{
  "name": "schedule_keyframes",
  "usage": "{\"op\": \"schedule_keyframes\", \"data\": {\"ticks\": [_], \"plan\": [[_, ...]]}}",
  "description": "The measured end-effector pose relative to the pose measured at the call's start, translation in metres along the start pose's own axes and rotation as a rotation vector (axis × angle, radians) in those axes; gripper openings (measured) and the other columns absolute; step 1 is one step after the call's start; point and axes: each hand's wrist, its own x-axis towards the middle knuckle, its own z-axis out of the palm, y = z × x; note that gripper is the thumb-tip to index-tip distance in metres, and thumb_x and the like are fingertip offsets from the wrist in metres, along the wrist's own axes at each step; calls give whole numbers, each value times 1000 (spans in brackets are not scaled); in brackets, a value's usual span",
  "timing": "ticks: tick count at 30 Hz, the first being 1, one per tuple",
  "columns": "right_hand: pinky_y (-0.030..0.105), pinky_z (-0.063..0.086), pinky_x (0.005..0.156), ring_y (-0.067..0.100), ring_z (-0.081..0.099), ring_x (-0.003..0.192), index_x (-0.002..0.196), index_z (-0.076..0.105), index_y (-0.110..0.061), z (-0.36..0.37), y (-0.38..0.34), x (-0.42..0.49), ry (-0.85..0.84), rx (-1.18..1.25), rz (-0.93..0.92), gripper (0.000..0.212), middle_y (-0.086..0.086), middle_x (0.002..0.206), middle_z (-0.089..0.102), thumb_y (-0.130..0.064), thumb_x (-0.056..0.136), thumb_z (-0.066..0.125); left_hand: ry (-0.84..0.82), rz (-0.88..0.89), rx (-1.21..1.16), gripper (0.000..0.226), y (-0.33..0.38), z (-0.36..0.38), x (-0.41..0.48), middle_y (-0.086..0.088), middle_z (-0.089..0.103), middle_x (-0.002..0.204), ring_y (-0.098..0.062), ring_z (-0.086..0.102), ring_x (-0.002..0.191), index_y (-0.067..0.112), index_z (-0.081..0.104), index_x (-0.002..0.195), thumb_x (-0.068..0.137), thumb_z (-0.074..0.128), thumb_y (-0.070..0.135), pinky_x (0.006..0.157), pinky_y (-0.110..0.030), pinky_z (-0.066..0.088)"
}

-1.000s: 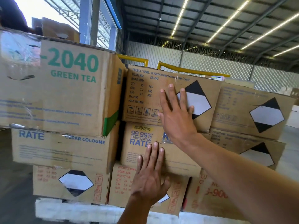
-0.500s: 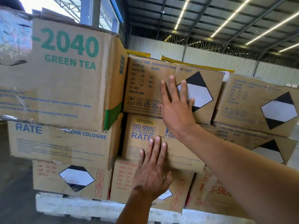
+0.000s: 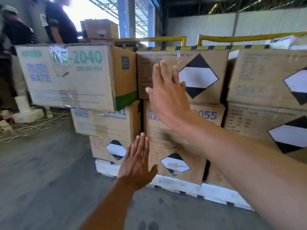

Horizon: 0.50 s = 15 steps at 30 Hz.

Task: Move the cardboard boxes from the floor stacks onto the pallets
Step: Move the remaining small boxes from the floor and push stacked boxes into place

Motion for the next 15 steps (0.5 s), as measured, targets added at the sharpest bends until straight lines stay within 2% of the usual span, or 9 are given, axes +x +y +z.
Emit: {"op": "schedule_keyframes", "data": {"ticks": [2,4,6,11,15], "plan": [[64,22,116,43,0,152,160,7,-8,-15,-11,-4,19,62,-46,66,11,168,1,-35,108,38,-63,-59,64,100,-11,-29,-10,-3,-27,160,-18,-24,147,11,-11,158,77,15,65,123,-41,-2],[63,22,116,43,1,152,160,6,-8,-26,-23,-6,29,92,-80,67,11,168,-1,-35,108,38,-54,-96,79,99,-23,-52,-20,-1,-33,157,-16,-32,143,13,-17,156,78,12,66,120,-37,-11],[63,18,119,43,-2,152,160,4,-9,-33,-38,-8,39,111,-111,67,10,168,-4,-34,108,38,-46,-122,120,96,-42,-66,-30,-1,-35,157,-17,-32,144,13,-20,155,82,15,65,122,-39,-10],[65,10,120,40,-12,152,160,0,-9,-20,-92,-14,64,101,-196,67,7,168,-8,-29,109,38,48,-155,99,97,-90,-71,-34,-3,-31,160,-19,-27,148,11,-18,156,93,42,55,119,-38,-13],[64,10,118,43,-9,152,160,5,-7,6,-137,-13,119,-49,-268,71,12,168,-6,-29,107,46,9,-116,44,94,-126,-44,-34,-4,-29,161,-20,-25,150,11,-18,156,89,29,57,123,-43,-10]]}}
